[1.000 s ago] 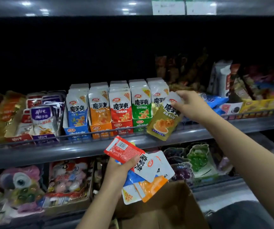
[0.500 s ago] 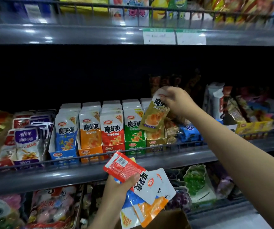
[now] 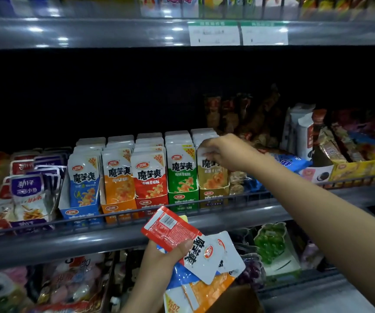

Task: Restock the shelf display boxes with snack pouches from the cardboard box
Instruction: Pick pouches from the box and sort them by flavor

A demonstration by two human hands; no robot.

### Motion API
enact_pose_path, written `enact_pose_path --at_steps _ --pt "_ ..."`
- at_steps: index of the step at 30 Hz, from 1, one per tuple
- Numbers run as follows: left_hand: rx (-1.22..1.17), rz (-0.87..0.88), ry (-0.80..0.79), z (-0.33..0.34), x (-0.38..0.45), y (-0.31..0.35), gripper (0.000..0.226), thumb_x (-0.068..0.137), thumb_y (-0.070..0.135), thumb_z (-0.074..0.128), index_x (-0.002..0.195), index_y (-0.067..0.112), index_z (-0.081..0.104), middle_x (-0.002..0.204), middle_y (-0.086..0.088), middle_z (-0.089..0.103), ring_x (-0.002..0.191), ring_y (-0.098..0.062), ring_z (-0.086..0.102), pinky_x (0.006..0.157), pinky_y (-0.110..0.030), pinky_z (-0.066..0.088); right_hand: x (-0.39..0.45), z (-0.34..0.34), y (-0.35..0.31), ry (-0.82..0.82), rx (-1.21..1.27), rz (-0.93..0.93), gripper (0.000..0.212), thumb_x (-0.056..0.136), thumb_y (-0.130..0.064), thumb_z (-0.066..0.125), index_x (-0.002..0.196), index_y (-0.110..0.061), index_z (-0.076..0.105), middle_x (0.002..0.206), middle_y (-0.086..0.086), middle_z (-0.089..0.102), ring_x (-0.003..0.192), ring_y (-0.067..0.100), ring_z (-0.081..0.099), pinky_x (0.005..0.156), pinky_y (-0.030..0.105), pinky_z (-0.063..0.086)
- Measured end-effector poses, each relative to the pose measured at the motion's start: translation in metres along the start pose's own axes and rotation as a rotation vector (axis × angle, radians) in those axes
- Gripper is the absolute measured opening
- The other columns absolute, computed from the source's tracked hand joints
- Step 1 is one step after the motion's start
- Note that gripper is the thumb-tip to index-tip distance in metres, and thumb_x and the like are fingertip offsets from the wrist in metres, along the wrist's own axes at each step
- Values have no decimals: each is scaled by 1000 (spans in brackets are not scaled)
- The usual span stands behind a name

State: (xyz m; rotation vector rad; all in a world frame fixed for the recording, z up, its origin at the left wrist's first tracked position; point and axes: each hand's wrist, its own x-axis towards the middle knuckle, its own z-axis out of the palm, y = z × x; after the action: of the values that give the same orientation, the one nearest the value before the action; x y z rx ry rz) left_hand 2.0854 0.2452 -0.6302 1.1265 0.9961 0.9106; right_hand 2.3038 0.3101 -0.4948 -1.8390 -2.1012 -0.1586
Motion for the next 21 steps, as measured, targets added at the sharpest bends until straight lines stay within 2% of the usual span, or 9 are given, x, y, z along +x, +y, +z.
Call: enact_pose_path --at_steps 3,7,9,12,14,15,17,19,21 --pt "3 -2 -9 -1 -1 1 34 78 14 72 109 19 60 86 5 73 66 -3 69 49 -12 46 -2 14 3 3 94 80 43 91 -12 59 134 -14 50 133 7 56 122 24 51 92 28 42" --pt "19 14 -20 -4 0 1 38 77 16 73 113 18 60 90 4 74 73 -5 70 58 -18 47 -2 22 11 84 189 186 48 89 -20 64 134 -11 49 134 9 55 124 24 49 82 19 35" --pt "23 18 -30 -5 -1 2 36 77 15 73 111 19 60 90 4 74 72 -5 70 56 -16 47 -6 24 11 156 113 144 49 86 -26 67 131 -17 52 132 6 55 124 25 45 88 24 32" --pt "20 15 -38 -8 -3 5 30 77 13 73 103 22 60 83 7 73 68 -3 69 52 -13 47 -26 25 0 390 -3 45 47 81 -35 71 124 -20 59 121 3 55 116 26 40 85 26 20" --pt "27 7 -30 -13 -4 5 33 74 15 75 103 20 60 83 5 74 75 -10 71 65 -23 50 -46 28 -15 452 105 -39 34 80 -37 71 111 -22 67 102 -5 58 101 18 45 81 25 22" --pt "30 3 -25 -16 -4 5 37 71 17 76 105 18 60 85 3 75 81 -16 71 73 -31 52 -57 31 -24 374 215 -50 28 81 -39 69 105 -25 69 94 -11 58 92 12 48 81 26 29" --pt "20 7 -12 -21 -7 7 45 64 21 77 106 16 61 90 -2 75 87 -23 71 87 -44 52 -79 38 -43 31 428 4 28 82 -44 65 105 -30 66 92 -20 59 86 1 55 77 25 45" --pt "9 12 6 -26 -10 9 46 61 24 77 103 17 62 91 -4 75 90 -27 70 93 -50 49 -99 50 -56 -241 523 57 49 76 -57 62 118 -33 57 109 -20 59 100 -3 56 88 24 50" --pt "2 0 27 -31 -13 9 45 58 27 77 100 20 62 89 -3 75 90 -29 69 94 -52 48 -112 65 -66 -384 602 87 67 69 -67 59 126 -34 51 122 -17 57 112 -3 53 97 25 46"
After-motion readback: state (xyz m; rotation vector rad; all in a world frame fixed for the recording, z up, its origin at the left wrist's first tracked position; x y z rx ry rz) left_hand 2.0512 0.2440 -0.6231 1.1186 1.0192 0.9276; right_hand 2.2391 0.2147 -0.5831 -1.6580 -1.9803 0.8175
